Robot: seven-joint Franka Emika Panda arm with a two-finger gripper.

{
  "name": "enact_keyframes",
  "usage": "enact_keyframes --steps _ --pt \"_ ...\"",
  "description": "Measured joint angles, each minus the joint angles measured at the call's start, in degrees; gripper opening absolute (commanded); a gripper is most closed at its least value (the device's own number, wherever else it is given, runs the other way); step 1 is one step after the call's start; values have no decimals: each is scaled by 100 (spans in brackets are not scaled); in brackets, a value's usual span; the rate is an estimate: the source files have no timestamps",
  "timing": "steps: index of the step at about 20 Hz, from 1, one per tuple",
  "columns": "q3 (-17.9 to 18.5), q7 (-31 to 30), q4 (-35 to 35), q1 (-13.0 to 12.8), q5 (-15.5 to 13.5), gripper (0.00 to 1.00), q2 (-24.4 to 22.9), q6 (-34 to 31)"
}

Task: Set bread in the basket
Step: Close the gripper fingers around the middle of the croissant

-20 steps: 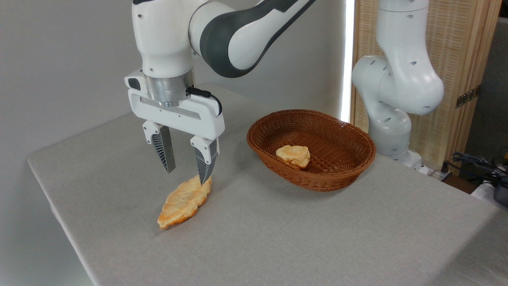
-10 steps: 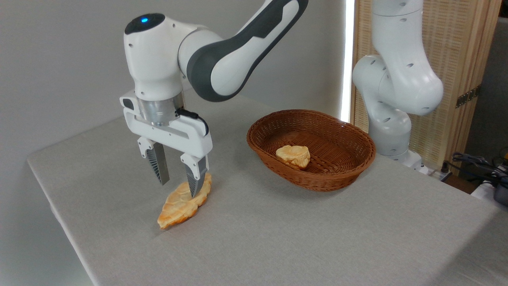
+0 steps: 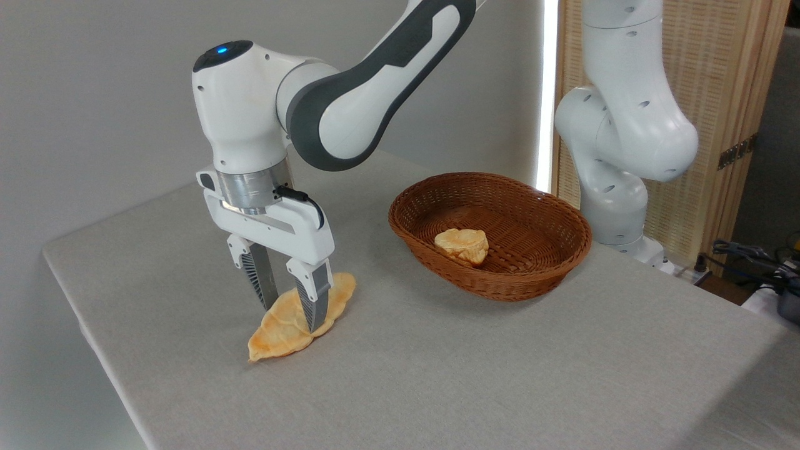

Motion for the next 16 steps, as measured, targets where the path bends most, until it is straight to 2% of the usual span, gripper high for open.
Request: enact_keyframes --steps 5,11,12,15,16 --pt "12 809 -16 28 3 100 11 -297" --pt "34 1280 -19 39 5 100 11 -391" --pt "36 1303 -19 42 5 96 11 -399" --pt "37 1325 -19 44 5 61 11 -413" --pt "37 1333 -19 44 5 53 11 -414"
